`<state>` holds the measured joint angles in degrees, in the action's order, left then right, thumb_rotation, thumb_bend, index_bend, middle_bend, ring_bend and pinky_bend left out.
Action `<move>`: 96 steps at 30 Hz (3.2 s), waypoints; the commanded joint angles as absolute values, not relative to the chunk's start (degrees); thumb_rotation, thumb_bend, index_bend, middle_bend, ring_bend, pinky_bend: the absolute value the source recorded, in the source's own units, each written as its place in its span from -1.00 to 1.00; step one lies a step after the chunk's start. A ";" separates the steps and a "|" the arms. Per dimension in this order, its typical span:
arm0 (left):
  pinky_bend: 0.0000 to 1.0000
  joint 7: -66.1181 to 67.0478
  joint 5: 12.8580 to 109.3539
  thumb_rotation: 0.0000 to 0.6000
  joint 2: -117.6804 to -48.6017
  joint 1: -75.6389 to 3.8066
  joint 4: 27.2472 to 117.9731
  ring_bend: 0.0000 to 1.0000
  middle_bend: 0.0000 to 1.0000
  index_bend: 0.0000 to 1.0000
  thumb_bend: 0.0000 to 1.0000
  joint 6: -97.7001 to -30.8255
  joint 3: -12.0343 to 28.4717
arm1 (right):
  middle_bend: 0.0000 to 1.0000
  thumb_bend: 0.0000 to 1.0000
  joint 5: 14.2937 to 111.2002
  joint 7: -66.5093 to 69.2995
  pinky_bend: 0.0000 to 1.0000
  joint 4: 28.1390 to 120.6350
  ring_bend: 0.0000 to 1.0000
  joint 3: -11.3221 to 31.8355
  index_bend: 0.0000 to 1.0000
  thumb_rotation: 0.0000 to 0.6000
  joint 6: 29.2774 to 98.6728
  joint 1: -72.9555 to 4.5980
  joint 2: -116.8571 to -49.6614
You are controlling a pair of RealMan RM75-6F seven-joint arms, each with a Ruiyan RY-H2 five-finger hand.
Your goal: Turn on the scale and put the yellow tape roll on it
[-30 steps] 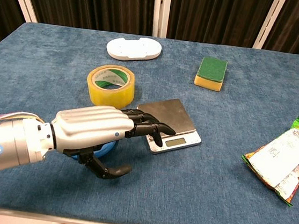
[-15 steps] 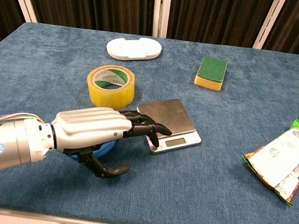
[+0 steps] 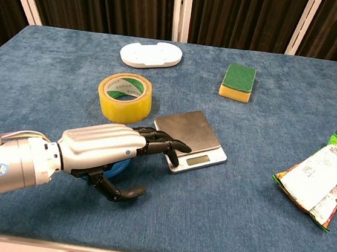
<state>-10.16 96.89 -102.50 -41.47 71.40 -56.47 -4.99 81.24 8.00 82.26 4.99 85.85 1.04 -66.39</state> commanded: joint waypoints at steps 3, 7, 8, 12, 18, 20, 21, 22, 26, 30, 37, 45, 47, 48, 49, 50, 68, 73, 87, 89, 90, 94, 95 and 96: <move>-0.97 -10.89 96.71 1.00 -102.76 -41.44 70.61 -1.00 -0.62 -0.92 -0.09 -56.40 -5.43 | -1.00 -0.45 81.34 7.90 -1.00 82.04 -1.00 4.88 -1.00 1.00 85.49 0.87 -66.63; -0.97 -11.17 96.78 1.00 -102.85 -41.48 70.45 -1.00 -0.62 -0.92 -0.09 -56.60 -5.62 | -1.00 -0.44 81.43 7.76 -1.00 82.04 -1.00 4.83 -1.00 1.00 85.40 0.81 -66.75; -0.97 -11.21 96.81 1.00 -102.85 -41.47 70.48 -1.00 -0.62 -0.92 -0.08 -56.72 -5.66 | -1.00 -0.44 81.40 7.77 -1.00 82.02 -1.00 4.83 -1.00 1.00 85.40 0.83 -66.78; -0.97 -11.29 97.00 1.00 -102.73 -41.32 70.74 -1.00 -0.62 -0.92 -0.08 -57.60 -5.66 | -1.00 -0.44 81.22 7.96 -1.00 81.87 -1.00 4.89 -1.00 1.00 85.56 1.00 -66.80; -0.97 -11.42 97.61 1.00 -101.41 -41.54 72.62 -1.00 -0.63 -0.92 -0.08 -59.69 -4.79 | -1.00 -0.44 80.99 8.35 -1.00 81.99 -1.00 5.19 -1.00 1.00 86.11 1.28 -66.52; -0.97 -12.03 97.75 1.00 -100.43 -41.60 73.95 -1.00 -0.64 -0.92 -0.08 -61.13 -3.97 | -1.00 -0.44 81.06 8.43 -1.00 81.97 -1.00 5.21 -1.00 1.00 86.26 1.34 -66.49; -0.97 -12.29 97.75 1.00 -99.94 -41.62 74.58 -1.00 -0.64 -0.92 -0.08 -61.74 -3.55 | -1.00 -0.44 81.09 8.42 -1.00 81.96 -1.00 5.20 -1.00 1.00 86.25 1.34 -66.50; -0.97 -12.53 97.74 1.00 -99.43 -41.66 75.21 -1.00 -0.64 -0.92 -0.08 -62.33 -3.12 | -1.00 -0.44 81.09 8.40 -1.00 81.94 -1.00 5.18 -1.00 1.00 86.20 1.33 -66.51; -0.97 -13.68 96.75 1.00 -97.32 -41.96 77.30 -1.00 -0.65 -0.92 -0.08 -63.87 -0.85 | -1.00 -0.43 81.22 8.34 -1.00 82.01 -1.00 5.14 -1.00 1.00 86.02 1.21 -66.61; -0.96 -14.74 93.75 1.00 -96.75 -42.54 76.73 -1.00 -0.68 -0.91 -0.10 -63.26 2.07 | -1.00 -0.43 81.54 8.19 -1.00 82.35 -1.00 5.16 -1.00 1.00 86.36 1.22 -66.56; -0.94 -12.38 86.18 1.00 -96.68 -44.73 73.27 -1.00 -0.84 -0.91 -0.53 -56.40 5.97 | -1.00 -0.43 81.67 8.05 -1.00 82.94 -1.00 5.20 -1.00 1.00 86.95 1.49 -66.31; -0.91 -8.49 78.69 1.00 -98.48 -47.46 69.83 -1.00 -0.94 -0.91 -0.78 -50.60 10.33 | -1.00 -0.43 81.80 8.07 -1.00 83.18 -1.00 5.23 -1.00 1.00 86.88 1.39 -66.26; -0.90 -8.23 77.36 1.00 -98.42 -48.08 69.24 -1.00 -0.95 -0.91 -0.78 -48.82 10.70 | -1.00 -0.43 81.68 8.21 -1.00 83.16 -1.00 5.32 -1.00 1.00 86.88 1.41 -66.14; -0.90 -8.20 76.78 1.00 -98.40 -48.32 68.97 -1.00 -0.95 -0.91 -0.78 -48.02 10.82 | -1.00 -0.43 81.60 8.27 -1.00 83.12 -1.00 5.37 -1.00 1.00 86.87 1.41 -66.08; -0.91 -8.19 76.20 1.00 -98.41 -48.57 68.65 -1.00 -0.95 -0.91 -0.79 -47.21 10.93 | -1.00 -0.43 81.51 8.33 -1.00 83.09 -1.00 5.42 -1.00 1.00 86.84 1.41 -66.04; -0.91 -8.19 75.42 1.00 -98.48 -48.91 68.11 -1.00 -0.95 -0.91 -0.79 -46.13 11.08 | -1.00 -0.43 81.44 8.43 -1.00 83.06 -1.00 5.47 -1.00 1.00 86.78 1.39 -65.98; -0.26 -3.19 68.75 1.00 -98.85 -51.65 64.04 -0.78 -0.55 -0.63 -0.62 -39.22 11.34 | -1.00 -0.43 80.62 8.60 -1.00 82.52 -1.00 5.55 -1.00 1.00 84.89 0.70 -66.14; -0.15 -2.21 68.28 1.00 -98.29 -51.62 65.88 -0.71 -0.47 -0.54 -0.55 -40.47 11.94 | -1.00 -0.42 80.27 8.50 -1.00 82.68 -1.00 5.63 -1.00 1.00 84.72 0.70 -66.04; -0.17 -2.58 76.95 1.00 -95.43 -52.93 83.55 -0.65 -0.41 -0.50 -0.55 -46.36 12.23 | -1.00 -0.42 80.56 8.90 -1.00 82.16 -1.00 5.45 -1.00 1.00 84.41 0.49 -66.46; -0.17 -1.16 77.30 1.00 -97.50 -53.81 82.56 -0.65 -0.41 -0.49 -0.55 -46.29 11.87 | -1.00 -0.42 80.69 8.98 -1.00 81.99 -1.00 5.31 -1.00 1.00 84.31 0.48 -66.59; -0.17 -0.41 77.22 1.00 -98.52 -54.22 81.73 -0.65 -0.41 -0.49 -0.55 -46.10 11.70 | -1.00 -0.42 80.76 9.12 -1.00 81.94 -1.00 5.28 -1.00 1.00 84.35 0.49 -66.62; -0.18 1.18 75.92 1.00 -102.52 -55.44 77.66 -0.65 -0.41 -0.49 -0.55 -44.98 11.30 | -1.00 -0.42 81.02 9.69 -1.00 81.54 -1.00 5.17 -1.00 1.00 84.78 0.74 -66.55; -0.18 1.42 75.45 1.00 -103.47 -55.64 76.34 -0.65 -0.41 -0.49 -0.55 -44.84 11.34 | -1.00 -0.42 80.98 9.94 -1.00 81.38 -1.00 5.17 -1.00 1.00 84.87 0.84 -66.50; -0.19 1.58 75.15 1.00 -104.09 -55.75 75.36 -0.65 -0.41 -0.49 -0.55 -44.81 11.39 | -1.00 -0.42 80.93 10.18 -1.00 81.23 -1.00 5.17 -1.00 1.00 84.90 0.91 -66.46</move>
